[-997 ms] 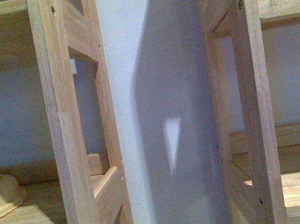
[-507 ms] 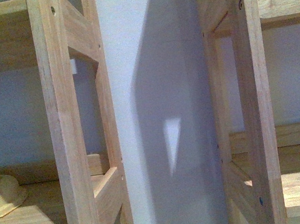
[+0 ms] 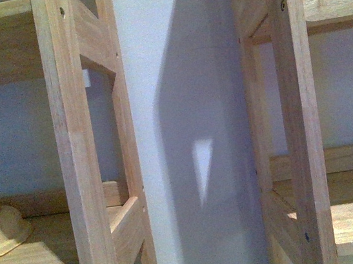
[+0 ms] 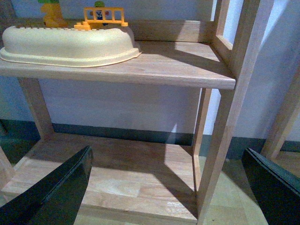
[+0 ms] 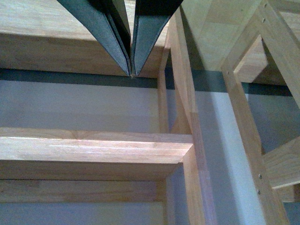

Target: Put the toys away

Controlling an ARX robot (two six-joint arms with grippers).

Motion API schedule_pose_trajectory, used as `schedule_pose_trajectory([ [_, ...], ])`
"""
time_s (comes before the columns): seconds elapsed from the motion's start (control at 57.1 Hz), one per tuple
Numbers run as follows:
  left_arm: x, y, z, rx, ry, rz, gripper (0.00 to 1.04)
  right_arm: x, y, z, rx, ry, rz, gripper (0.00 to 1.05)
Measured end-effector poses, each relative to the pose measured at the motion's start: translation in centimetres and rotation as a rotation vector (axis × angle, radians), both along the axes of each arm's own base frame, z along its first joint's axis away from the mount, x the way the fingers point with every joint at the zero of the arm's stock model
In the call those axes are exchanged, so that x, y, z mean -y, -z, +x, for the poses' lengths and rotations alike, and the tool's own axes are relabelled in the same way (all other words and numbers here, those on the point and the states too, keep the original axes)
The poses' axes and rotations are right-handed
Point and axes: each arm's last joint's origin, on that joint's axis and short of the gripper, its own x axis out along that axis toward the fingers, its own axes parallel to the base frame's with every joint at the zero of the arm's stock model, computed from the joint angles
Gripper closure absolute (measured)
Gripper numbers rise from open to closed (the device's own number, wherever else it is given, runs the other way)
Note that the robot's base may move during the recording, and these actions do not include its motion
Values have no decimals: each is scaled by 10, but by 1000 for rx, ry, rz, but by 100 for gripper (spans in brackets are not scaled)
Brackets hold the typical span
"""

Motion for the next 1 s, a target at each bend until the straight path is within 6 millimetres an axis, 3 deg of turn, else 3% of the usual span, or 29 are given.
schedule_pose_trajectory([
  [0.122, 0, 0, 0, 0, 0, 0, 6, 0, 0, 0, 0, 0, -1, 96],
  [0.735, 0, 0, 0, 0, 0, 0, 6, 0, 0, 0, 0, 0, -1, 1],
  [0.997, 0, 0, 0, 0, 0, 0, 6, 0, 0, 0, 0, 0, -1, 2],
])
